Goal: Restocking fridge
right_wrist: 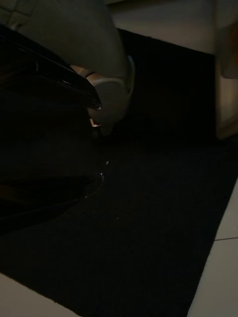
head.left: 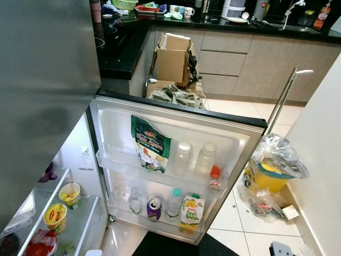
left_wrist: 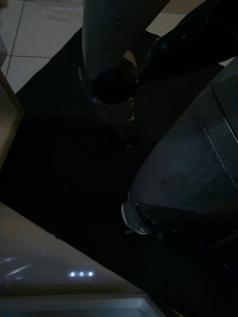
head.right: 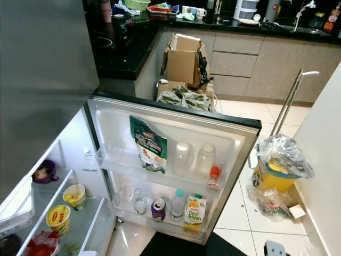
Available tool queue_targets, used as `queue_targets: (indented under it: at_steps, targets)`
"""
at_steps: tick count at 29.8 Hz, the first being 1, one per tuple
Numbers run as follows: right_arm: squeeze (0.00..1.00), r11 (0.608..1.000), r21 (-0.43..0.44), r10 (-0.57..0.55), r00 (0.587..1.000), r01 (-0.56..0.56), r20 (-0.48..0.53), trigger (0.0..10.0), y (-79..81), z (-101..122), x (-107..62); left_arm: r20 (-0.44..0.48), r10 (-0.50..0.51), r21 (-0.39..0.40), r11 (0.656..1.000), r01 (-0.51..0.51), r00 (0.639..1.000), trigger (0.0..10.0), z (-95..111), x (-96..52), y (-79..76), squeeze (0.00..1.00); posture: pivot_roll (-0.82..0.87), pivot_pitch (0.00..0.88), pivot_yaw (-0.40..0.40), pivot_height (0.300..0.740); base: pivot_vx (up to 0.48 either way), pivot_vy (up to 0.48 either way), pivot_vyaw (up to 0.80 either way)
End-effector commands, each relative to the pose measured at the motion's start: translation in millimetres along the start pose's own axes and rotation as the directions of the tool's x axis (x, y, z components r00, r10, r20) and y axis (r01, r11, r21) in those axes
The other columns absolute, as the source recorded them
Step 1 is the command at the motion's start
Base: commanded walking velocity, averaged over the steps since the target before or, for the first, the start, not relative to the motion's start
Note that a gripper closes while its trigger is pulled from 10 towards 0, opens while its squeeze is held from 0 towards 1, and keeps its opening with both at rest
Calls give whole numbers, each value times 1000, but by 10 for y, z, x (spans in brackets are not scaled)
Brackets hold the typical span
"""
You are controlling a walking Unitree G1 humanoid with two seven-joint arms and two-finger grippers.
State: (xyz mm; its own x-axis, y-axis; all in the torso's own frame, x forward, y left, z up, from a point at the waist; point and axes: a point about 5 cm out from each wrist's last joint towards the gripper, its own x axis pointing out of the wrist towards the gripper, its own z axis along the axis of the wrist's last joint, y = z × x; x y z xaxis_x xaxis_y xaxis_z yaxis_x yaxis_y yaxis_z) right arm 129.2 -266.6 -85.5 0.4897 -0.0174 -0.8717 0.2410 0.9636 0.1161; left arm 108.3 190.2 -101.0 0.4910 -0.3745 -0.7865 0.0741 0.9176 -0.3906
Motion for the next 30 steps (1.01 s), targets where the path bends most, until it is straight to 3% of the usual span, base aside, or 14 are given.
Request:
queue_targets:
  at_steps: [1, 10, 18, 30]
  targets:
    - [0, 999, -38, -10, 1000, 9, -16, 10000, 2, -28, 0, -33, -10, -58, 998, 8, 999, 10000, -170, 9, -82, 0, -106, 0, -69, 740, 0, -446, 0]
    - [0, 996, -82, -28, 1000, 27, -13, 10000, 41, 15, 23, -28, 7, -100, 995, -10, 1000, 10000, -183, 31, -109, 0, -122, 0, -60, 740, 0, -443, 0]
    - [0, 974, -224, 30, 998, -41, -54, 10000, 214, 0, 73, 96, -12, -58, 998, 18, 995, 10000, 159, 108, -122, 0, -75, 0, -86, 740, 0, -442, 0]
    - [0, 982, -185, 10, 997, -25, -80, 10000, 143, -151, 35, 31, 34, -117, 993, -30, 999, 10000, -87, 13, -38, 0, -89, 0, -67, 740, 0, -442, 0]
